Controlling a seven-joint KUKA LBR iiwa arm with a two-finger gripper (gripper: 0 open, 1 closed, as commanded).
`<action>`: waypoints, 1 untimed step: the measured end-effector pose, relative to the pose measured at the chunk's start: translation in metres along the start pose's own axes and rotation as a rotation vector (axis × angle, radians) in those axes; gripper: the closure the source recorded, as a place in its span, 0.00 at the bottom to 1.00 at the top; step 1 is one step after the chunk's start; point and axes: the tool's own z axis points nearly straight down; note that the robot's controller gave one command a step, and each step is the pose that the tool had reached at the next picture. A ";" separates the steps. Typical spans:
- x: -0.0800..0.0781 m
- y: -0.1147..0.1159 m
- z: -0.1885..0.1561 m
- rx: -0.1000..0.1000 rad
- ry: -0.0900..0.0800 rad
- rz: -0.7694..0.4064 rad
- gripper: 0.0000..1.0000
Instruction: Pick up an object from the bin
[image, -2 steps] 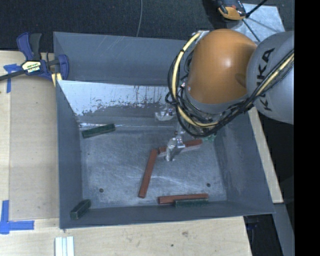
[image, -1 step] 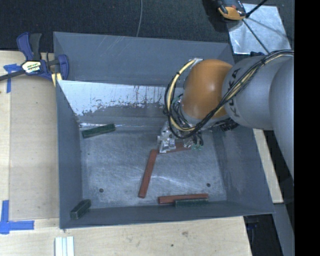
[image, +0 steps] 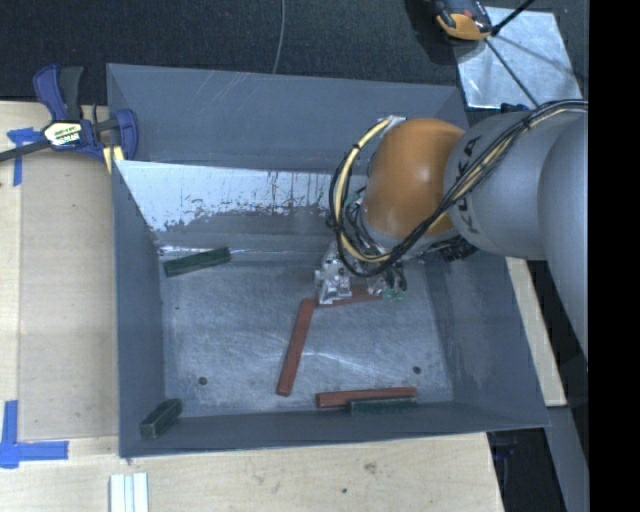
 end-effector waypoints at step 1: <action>0.012 -0.004 -0.047 0.004 0.017 0.020 1.00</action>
Offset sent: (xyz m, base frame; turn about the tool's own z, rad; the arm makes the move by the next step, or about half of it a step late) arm -0.0177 -0.0677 0.0714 -0.0919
